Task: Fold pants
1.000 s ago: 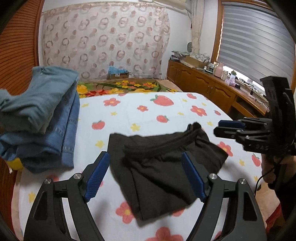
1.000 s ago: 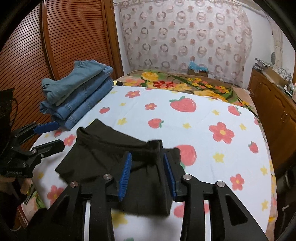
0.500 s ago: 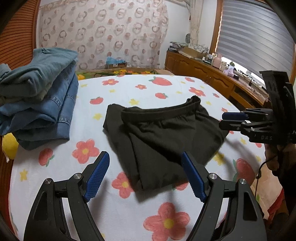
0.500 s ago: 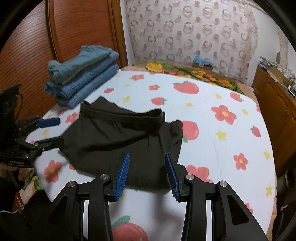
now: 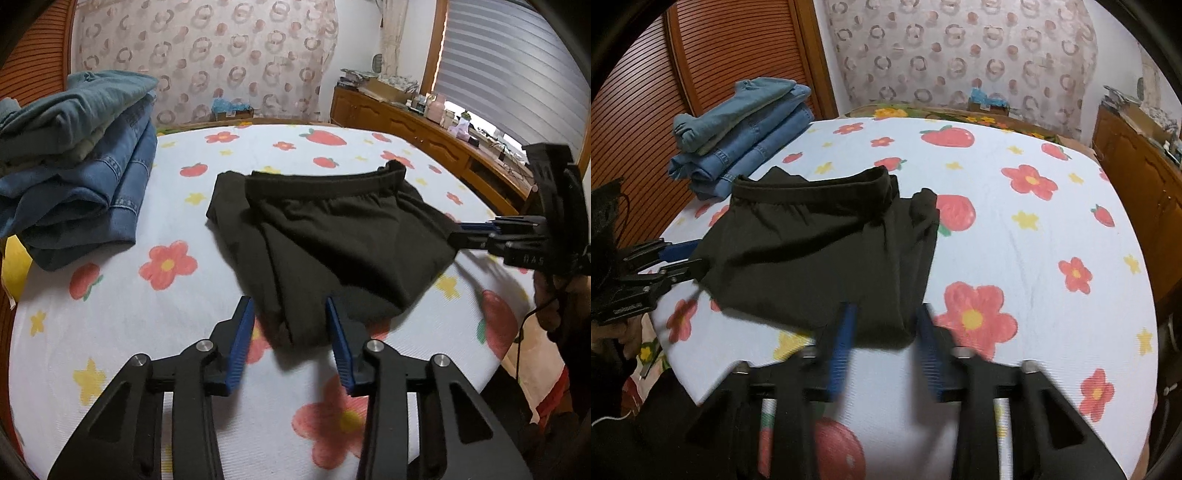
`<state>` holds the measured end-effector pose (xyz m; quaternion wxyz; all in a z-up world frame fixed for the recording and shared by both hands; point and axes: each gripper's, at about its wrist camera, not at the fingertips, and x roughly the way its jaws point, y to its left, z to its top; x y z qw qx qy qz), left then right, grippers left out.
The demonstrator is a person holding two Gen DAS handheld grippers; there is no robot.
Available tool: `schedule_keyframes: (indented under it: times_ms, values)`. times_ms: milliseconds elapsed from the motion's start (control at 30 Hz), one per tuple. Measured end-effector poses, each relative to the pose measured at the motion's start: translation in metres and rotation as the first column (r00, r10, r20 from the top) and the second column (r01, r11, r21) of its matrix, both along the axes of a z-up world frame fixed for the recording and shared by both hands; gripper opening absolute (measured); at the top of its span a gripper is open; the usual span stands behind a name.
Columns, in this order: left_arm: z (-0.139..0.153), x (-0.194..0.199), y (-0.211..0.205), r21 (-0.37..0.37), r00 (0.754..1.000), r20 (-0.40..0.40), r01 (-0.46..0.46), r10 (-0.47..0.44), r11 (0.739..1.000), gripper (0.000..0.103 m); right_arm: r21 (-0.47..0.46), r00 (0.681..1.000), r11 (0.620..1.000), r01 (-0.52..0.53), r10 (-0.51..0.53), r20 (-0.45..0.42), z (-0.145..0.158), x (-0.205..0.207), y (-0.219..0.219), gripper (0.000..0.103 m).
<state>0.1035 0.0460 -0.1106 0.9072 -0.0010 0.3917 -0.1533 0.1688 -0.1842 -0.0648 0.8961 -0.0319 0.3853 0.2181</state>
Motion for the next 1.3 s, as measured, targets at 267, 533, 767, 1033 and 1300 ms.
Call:
schedule_keyframes:
  times_ms: [267, 533, 767, 1033, 1300]
  values:
    - [-0.003, -0.001, 0.003, -0.014, 1.000, 0.003, -0.001, 0.001, 1.000, 0.034, 0.072, 0.997, 0.996, 0.047, -0.051, 0.054, 0.006, -0.008, -0.017, 0.006]
    - [0.004, -0.008, 0.000, -0.045, 0.999, 0.042, 0.011, -0.009, 0.999, 0.012, 0.056, 0.999, 0.998, 0.035, -0.037, 0.035, -0.002, -0.007, -0.012, 0.006]
    - [0.027, -0.030, -0.002, -0.055, 0.997, 0.071, 0.034, -0.030, 0.998, 0.012, 0.078, 0.998, 0.997, 0.010, -0.014, 0.062, 0.014, -0.026, -0.017, 0.006]
    - [0.025, -0.046, -0.004, -0.044, 0.998, 0.056, 0.041, -0.038, 0.998, 0.012, 0.062, 0.998, 0.998, -0.012, 0.008, 0.058, 0.016, -0.056, -0.020, 0.006]
    - [0.021, -0.052, -0.007, -0.035, 0.998, 0.047, 0.041, -0.039, 0.999, 0.012, 0.052, 0.998, 0.999, -0.011, 0.008, 0.057, 0.018, -0.064, -0.020, 0.006]
